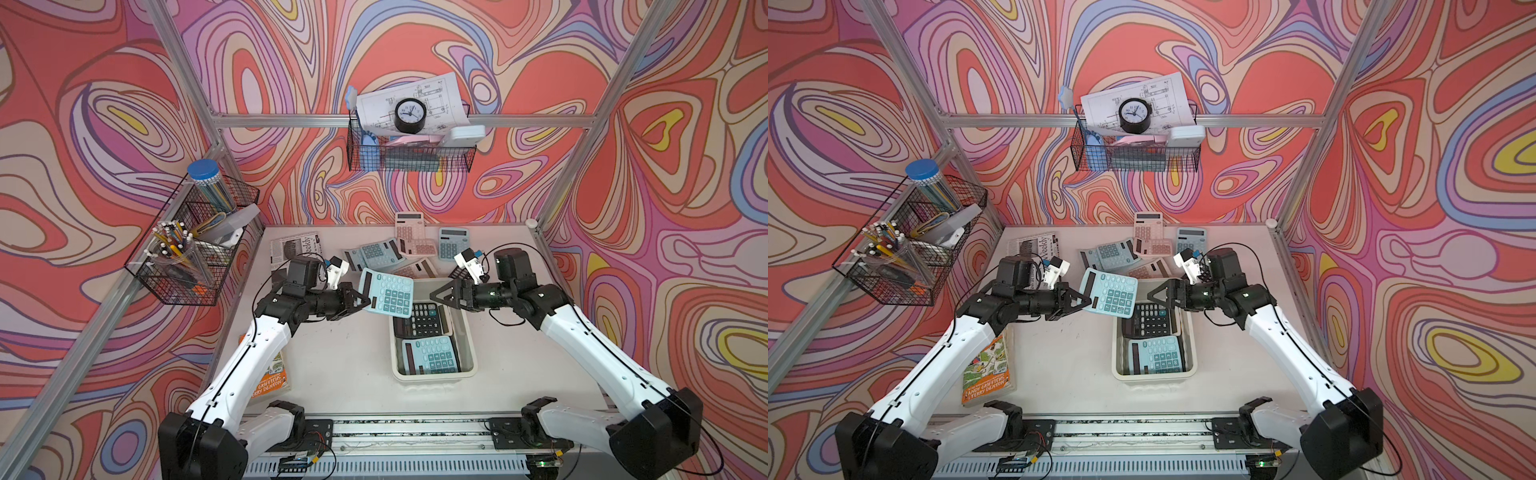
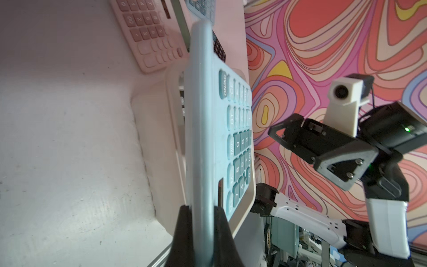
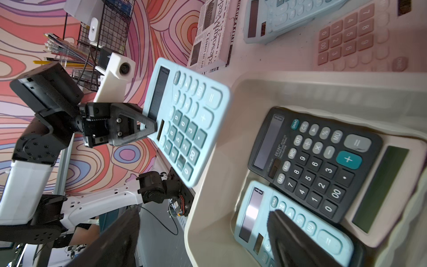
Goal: Put the calculator in the storage box
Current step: Place the calculator in the storage box.
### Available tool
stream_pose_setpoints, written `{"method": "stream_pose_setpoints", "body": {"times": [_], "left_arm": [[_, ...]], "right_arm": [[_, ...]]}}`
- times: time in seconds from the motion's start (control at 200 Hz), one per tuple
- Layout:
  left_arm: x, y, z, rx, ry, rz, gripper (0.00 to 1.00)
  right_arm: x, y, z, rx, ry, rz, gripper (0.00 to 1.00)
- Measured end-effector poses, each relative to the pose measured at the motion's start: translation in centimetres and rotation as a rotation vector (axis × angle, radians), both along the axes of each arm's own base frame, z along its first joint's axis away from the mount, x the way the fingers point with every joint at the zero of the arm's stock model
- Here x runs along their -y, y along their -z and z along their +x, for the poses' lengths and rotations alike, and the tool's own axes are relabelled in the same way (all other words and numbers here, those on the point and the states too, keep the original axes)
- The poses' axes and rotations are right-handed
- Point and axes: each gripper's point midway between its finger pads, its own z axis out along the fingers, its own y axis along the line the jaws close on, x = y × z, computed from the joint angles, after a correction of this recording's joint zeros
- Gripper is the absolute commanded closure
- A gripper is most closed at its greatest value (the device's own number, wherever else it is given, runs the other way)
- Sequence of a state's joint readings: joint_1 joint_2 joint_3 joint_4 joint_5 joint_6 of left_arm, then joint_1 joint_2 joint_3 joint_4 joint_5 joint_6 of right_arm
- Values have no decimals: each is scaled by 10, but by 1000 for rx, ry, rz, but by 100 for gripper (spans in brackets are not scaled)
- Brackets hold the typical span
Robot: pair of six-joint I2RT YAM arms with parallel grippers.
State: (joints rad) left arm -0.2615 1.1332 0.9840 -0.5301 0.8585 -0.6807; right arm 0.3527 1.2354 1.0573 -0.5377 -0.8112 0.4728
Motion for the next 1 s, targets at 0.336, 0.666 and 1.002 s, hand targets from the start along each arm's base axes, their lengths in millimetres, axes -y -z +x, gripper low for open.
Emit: {"method": "stream_pose_setpoints", "body": {"times": [0.336,0.666,1.002], "left_arm": [[34,-21,-27,29,180,-108,100],[44,-13,-21,32,217,-125,98],[42,-11,1,31,70,-155,12]], "right_arm": [[-23,-3,9,-59,-108,132,50],[-25,-8,-5,-153,-161,265,99],[-24,-7,6,-99,-50,275,100]]}}
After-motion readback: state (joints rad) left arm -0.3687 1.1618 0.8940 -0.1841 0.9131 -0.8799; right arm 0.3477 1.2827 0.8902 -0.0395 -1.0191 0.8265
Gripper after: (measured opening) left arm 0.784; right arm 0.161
